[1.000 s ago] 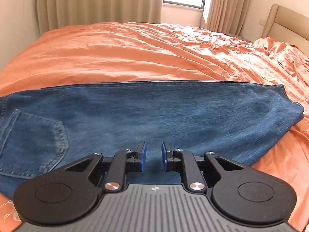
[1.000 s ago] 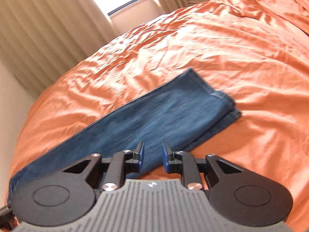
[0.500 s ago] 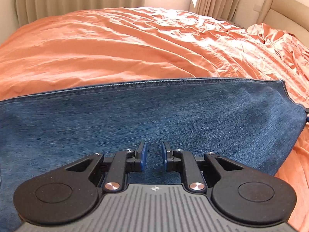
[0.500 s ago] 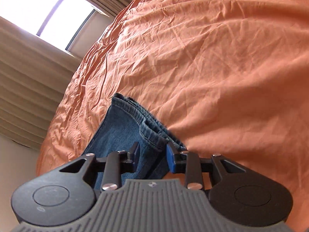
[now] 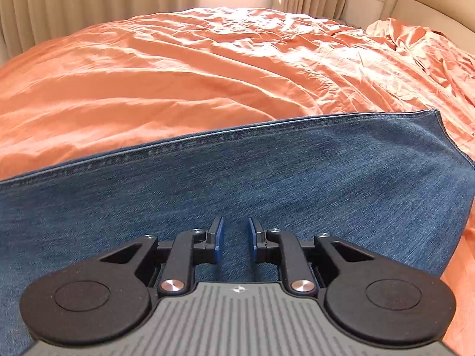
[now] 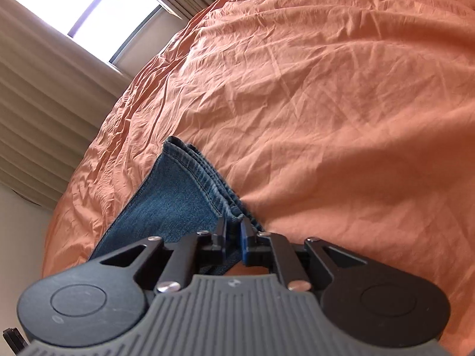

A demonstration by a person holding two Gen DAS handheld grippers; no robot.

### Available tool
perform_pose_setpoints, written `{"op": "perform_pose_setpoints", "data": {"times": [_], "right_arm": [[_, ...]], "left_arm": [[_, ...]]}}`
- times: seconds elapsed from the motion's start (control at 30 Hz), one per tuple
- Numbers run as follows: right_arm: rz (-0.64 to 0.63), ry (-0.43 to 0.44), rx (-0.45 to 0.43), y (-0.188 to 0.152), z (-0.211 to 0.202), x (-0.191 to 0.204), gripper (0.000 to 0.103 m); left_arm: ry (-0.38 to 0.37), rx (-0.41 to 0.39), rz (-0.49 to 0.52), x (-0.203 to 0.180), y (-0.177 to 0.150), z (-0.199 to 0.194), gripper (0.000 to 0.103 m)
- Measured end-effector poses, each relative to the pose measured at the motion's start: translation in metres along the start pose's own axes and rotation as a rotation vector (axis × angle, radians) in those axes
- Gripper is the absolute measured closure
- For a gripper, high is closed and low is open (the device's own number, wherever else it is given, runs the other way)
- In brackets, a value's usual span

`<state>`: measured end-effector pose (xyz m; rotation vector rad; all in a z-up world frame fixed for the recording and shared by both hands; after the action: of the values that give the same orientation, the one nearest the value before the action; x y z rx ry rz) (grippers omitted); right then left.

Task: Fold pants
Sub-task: 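Close the right gripper on the hem of the folded legs, then lift the hem with the right gripper and fold it toward the waistband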

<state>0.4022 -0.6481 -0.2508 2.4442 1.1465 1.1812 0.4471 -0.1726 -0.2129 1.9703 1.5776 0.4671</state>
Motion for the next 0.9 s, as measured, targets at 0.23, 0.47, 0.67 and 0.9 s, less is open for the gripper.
{"op": "perform_pose_setpoints", "data": {"times": [0.23,0.47,0.67,0.9], "right_arm": [[0.146,0.155,0.076,-0.027,-0.001,-0.004,0.058],[0.331,0.229,0.04,-0.021,0.034,-0.021,0.079],[0.164,0.223,-0.011,-0.006,0.023,-0.003,0.096],[0.109,0.197,-0.011,-0.003,0.025,0.002,0.097]], "left_arm": [[-0.084,-0.014,0.012,-0.038,0.014,0.015,0.084],[-0.109,-0.017,0.027,-0.063,0.027,0.034,0.081],[-0.116,-0.027,0.043,-0.07,0.046,0.058,0.081],[-0.074,-0.015,0.123,-0.082,0.068,0.096,0.083]]}}
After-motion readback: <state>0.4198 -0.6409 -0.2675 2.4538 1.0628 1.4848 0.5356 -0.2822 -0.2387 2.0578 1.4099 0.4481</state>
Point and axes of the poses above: each gripper's, at about its wrist camera, not at the fingertips, and z roughly the way its jaws point, x to its left, y to its top, the point moved 8 cm from there along z, roughly the way its jaws point, and after that the axes turned 3 degrees about -z, right-handed, at the moved point
